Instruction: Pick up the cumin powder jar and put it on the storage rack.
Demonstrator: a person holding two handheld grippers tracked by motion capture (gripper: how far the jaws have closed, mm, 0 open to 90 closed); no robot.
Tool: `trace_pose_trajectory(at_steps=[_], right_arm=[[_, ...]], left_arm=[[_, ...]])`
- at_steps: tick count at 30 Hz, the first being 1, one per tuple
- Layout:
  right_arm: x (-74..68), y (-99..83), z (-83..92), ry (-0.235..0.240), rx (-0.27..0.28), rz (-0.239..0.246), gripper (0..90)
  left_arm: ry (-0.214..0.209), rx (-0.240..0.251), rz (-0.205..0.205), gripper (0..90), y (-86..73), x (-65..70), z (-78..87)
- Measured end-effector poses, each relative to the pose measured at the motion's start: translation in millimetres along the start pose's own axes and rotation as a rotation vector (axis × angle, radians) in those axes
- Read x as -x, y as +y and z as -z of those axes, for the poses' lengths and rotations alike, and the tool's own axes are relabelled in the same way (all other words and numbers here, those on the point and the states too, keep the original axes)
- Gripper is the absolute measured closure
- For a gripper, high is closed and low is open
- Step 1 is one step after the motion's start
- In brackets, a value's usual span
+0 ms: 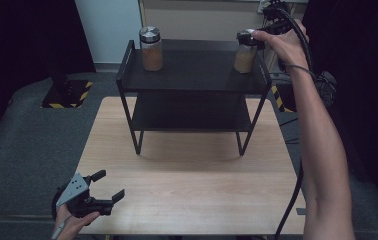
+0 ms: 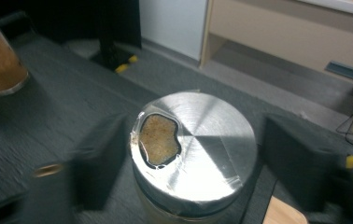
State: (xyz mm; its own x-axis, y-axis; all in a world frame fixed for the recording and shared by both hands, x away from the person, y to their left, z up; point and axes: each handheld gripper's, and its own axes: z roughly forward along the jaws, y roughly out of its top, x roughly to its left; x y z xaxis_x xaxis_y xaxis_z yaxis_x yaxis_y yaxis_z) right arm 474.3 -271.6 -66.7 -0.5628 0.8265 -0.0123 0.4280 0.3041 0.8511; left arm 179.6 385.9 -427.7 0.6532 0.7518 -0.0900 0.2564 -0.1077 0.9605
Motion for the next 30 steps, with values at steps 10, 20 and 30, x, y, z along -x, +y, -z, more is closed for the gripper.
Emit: trace_pose_trajectory(at_steps=[10, 20, 30], right_arm=[[6.3, -21.7, 33.5, 0.056, 0.121, -0.045, 4.4], [11.2, -58.9, 74.2, 0.065, 0.210, -0.003, 1.6], [3.5, -91.9, 93.5, 0.099, 0.268, 0.029, 1.8]], left_arm=[[0.001, 0.000, -0.005, 0.3, 0.2, 2.2, -1.6], [0.005, -0.006, -0.006, 0.3, 1.3, 3.4, -2.6], [0.012, 0.005, -0.003, 0.3, 0.1, 3.6, -1.6]])
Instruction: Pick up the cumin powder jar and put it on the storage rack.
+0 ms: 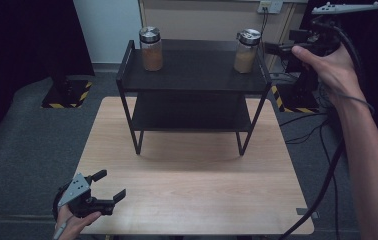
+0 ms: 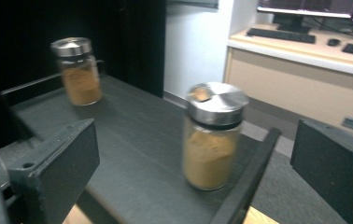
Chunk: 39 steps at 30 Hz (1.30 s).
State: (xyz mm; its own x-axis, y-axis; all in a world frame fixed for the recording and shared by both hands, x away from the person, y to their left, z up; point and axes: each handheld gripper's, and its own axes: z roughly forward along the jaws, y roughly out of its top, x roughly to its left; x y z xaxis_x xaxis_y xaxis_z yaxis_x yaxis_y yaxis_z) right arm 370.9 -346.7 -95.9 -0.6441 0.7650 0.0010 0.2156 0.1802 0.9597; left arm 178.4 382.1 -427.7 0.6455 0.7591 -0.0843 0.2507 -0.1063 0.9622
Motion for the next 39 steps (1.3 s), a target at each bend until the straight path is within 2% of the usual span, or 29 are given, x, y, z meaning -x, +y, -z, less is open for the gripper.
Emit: trace_pose_trajectory(at_steps=[4, 11, 14, 17, 24, 31, 39], right_arm=[[-5.6, -13.3, 7.7, 0.052, 0.014, 0.025, 1.7], [-21.2, -47.5, 20.2, 0.122, 0.060, 0.086, 2.2], [-26.6, -62.3, 25.3, 0.140, 0.075, 0.094, 2.3], [-29.2, -74.1, 29.6, 0.163, 0.064, 0.095, 2.2], [-38.7, -105.0, 40.9, 0.185, 0.081, 0.102, 2.3], [-49.1, -131.8, 45.3, 0.207, 0.067, 0.100, 2.2], [-64.4, -160.2, 47.8, 0.210, 0.048, 0.133, 2.1]], left_arm=[[0.002, 0.001, -0.002, 0.3, -0.1, 0.5, 0.6], [0.009, 0.005, 0.008, 0.3, -0.9, 1.0, 1.5], [0.010, 0.003, 0.002, 0.3, -0.5, 1.8, 1.2], [0.013, 0.004, 0.003, 0.3, -0.8, 2.1, 1.6], [0.013, 0.006, 0.003, 0.4, -0.9, 2.4, 1.5], [0.015, 0.003, -0.004, 0.4, -0.5, 3.3, 1.4], [0.016, 0.003, -0.008, 0.4, -0.3, 3.8, 1.4]])
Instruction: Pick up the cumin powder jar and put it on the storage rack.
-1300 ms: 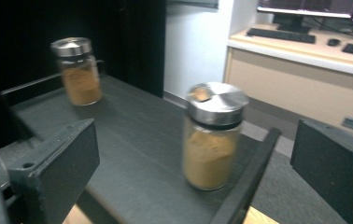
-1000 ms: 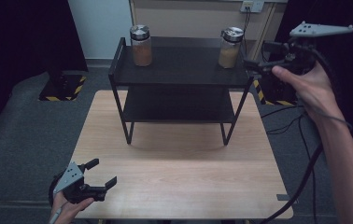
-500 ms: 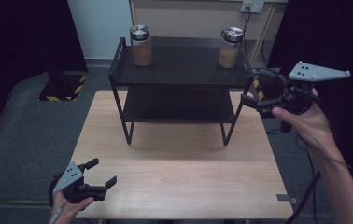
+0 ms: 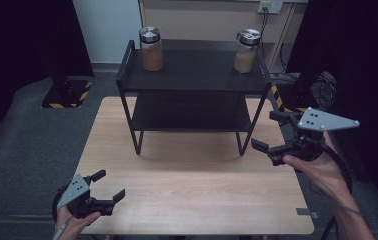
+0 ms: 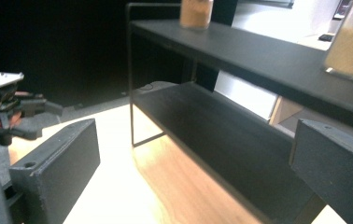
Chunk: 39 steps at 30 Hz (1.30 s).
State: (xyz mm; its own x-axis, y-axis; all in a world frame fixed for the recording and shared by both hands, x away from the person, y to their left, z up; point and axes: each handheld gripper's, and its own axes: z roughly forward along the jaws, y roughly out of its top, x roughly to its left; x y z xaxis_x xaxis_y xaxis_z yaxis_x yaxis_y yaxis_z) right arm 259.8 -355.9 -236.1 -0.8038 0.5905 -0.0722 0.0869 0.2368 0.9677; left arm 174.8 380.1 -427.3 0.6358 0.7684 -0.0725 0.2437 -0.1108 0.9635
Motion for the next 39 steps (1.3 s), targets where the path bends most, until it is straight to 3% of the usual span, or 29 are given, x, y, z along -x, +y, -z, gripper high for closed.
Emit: trace_pose_trajectory(at_steps=[10, 16, 22, 24, 30, 39], right_arm=[[-17.5, -40.0, -8.3, 0.026, -0.051, 0.021, 1.9], [-24.5, -67.2, -12.5, 0.037, -0.074, -0.010, 2.0], [-29.0, -92.1, -18.1, 0.021, -0.082, -0.028, 2.1], [-33.7, -106.2, -23.9, 0.005, -0.097, -0.012, 2.0], [-41.5, -122.3, -33.1, -0.020, -0.148, 0.009, 2.0], [-47.9, -150.7, -38.2, -0.039, -0.147, -0.032, 2.0]], left_arm=[[-0.001, 0.000, 0.000, 0.4, 0.1, 0.2, -0.1], [-0.002, -0.001, -0.003, 0.4, 0.3, 0.5, -0.6], [-0.001, -0.002, -0.004, 0.4, 0.4, 0.8, -1.0], [-0.002, -0.005, -0.008, 0.4, 0.7, 1.6, -1.8], [-0.001, -0.008, -0.009, 0.4, 0.9, 1.8, -2.7], [0.003, -0.003, -0.011, 0.4, 0.5, 2.5, -1.9]])
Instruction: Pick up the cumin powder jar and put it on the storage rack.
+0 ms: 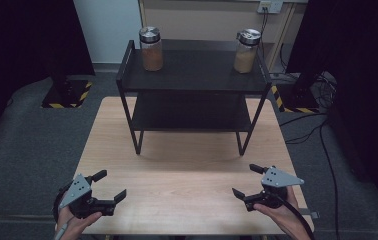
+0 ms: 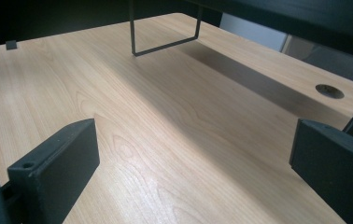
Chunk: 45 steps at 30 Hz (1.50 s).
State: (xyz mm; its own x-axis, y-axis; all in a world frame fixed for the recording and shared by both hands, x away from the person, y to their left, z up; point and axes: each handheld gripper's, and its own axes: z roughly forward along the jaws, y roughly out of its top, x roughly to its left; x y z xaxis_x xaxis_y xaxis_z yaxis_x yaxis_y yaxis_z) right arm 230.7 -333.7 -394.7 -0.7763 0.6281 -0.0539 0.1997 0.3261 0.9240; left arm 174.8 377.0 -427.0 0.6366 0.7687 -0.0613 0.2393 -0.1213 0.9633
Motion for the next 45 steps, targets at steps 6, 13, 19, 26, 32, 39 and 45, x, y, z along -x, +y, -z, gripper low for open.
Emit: trace_pose_trajectory(at_steps=[6, 13, 19, 26, 32, 39, 45], right_arm=[[-2.3, -11.1, -3.8, -0.007, -0.016, -0.009, 2.1], [-2.6, -18.8, -12.0, 0.011, -0.060, -0.016, 2.3], [-4.6, -22.5, -6.7, -0.009, -0.052, -0.030, 2.3], [-5.1, -30.9, 9.8, -0.065, 0.014, -0.089, 2.3], [-8.4, -39.1, 22.9, -0.117, 0.045, -0.126, 2.2], [-12.9, -52.0, 41.0, -0.171, 0.092, -0.172, 2.1], [-10.4, -56.5, 43.3, -0.166, 0.113, -0.187, 2.0]], left_arm=[[0.009, 0.006, -0.014, 0.5, 0.0, 1.6, 0.9], [0.007, 0.006, -0.027, 0.5, 0.6, 2.4, 1.1], [0.026, 0.022, -0.038, 0.5, -0.4, 3.7, 3.5], [0.079, 0.064, -0.033, 0.6, -4.2, 5.5, 8.5], [0.117, 0.106, -0.018, 0.9, -8.2, 6.9, 12.1], [0.140, 0.138, 0.009, 1.0, -11.5, 6.4, 14.3], [0.129, 0.138, 0.008, 0.9, -11.1, 5.4, 13.3]])
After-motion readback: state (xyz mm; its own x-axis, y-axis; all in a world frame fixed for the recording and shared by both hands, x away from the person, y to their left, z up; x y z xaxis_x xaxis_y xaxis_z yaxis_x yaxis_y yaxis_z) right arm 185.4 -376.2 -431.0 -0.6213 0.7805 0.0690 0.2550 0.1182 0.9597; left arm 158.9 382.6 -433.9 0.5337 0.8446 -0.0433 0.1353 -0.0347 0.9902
